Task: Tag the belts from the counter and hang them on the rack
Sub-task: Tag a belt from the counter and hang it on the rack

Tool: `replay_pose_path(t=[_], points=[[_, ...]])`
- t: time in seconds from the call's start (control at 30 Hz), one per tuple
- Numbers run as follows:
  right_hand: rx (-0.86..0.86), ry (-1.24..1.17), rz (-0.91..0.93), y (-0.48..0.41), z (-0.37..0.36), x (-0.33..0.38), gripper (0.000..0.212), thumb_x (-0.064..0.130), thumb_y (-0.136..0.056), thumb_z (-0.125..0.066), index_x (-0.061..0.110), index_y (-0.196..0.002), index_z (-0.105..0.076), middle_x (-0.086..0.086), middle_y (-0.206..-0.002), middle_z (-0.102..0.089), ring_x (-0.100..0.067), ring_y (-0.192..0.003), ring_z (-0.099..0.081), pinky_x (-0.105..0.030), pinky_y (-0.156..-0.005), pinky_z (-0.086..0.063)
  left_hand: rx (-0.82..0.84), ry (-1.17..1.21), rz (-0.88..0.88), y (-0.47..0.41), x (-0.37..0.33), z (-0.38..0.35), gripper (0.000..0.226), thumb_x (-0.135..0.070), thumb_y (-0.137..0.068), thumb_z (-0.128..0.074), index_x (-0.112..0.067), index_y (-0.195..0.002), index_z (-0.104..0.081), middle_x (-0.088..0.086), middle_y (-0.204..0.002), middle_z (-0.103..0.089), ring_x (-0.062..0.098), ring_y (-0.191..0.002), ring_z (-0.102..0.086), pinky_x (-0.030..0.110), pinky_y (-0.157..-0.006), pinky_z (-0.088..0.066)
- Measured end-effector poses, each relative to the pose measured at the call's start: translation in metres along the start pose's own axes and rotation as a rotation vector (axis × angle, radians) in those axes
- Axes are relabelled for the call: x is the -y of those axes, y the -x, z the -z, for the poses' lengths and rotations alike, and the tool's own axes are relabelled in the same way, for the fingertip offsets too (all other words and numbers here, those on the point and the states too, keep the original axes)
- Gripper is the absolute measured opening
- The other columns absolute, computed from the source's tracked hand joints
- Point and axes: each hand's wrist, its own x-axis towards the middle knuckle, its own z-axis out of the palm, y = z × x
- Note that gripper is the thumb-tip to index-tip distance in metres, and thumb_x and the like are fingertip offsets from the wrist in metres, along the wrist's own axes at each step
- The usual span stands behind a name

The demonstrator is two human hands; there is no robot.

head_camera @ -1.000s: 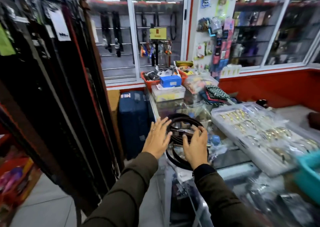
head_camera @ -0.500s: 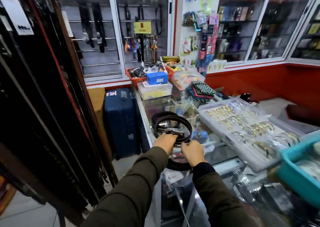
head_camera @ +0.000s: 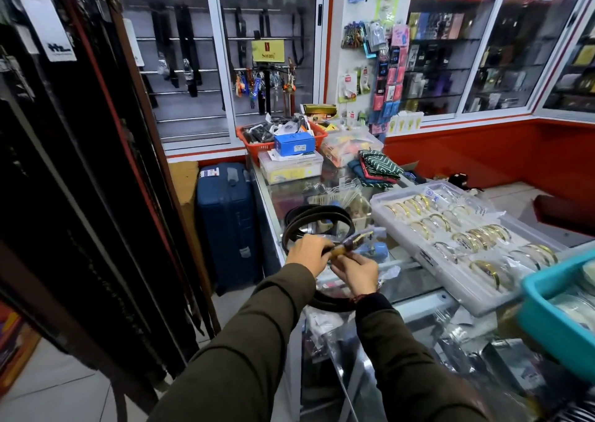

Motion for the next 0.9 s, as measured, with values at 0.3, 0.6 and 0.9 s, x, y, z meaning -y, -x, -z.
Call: replay_pose_path(t=[0.3,0.6,0.9], points=[[0.127,0.271,0.457,0.029,-0.049,0.021,0.017,0.000,-0.088,-0.071,0.004,-0.104,-0.073,-0.017,-0.096,-0.075,-0.027,-0.090,-0.073,-0.022,-0.073,-0.060,-0.395,0.461,0.123,0.040,0.021,0.044,0.025,-0.024,-0.093,-0.067,-0.021,-0.116,-0.077,0.005,-0.106,-0.080,0.020,-0.101,-0.074,0.039,-0.089,-0.060],[0.352,0.546,0.660,0.085,-0.130,0.008,0.014,0.009,-0.087,-0.073,0.010,-0.100,-0.077,-0.003,-0.090,-0.077,-0.017,-0.086,-0.074,-0.036,-0.085,-0.063,-0.613,0.360,0.237,0.104,0.070,0.084,0.037,-0.023,-0.103,-0.053,-0.019,-0.138,-0.061,0.004,-0.151,-0.054,0.019,-0.136,-0.052,0.030,-0.111,-0.042],[0.591,0.419,0.671,0.129,-0.185,-0.004,0.018,0.010,-0.091,-0.070,0.014,-0.108,-0.071,-0.006,-0.100,-0.076,-0.018,-0.097,-0.073,-0.033,-0.089,-0.059,-0.814,0.558,0.299,0.146,0.110,0.141,0.027,-0.010,-0.095,-0.066,-0.008,-0.122,-0.073,0.000,-0.112,-0.073,-0.004,-0.095,-0.065,0.005,-0.086,-0.051]])
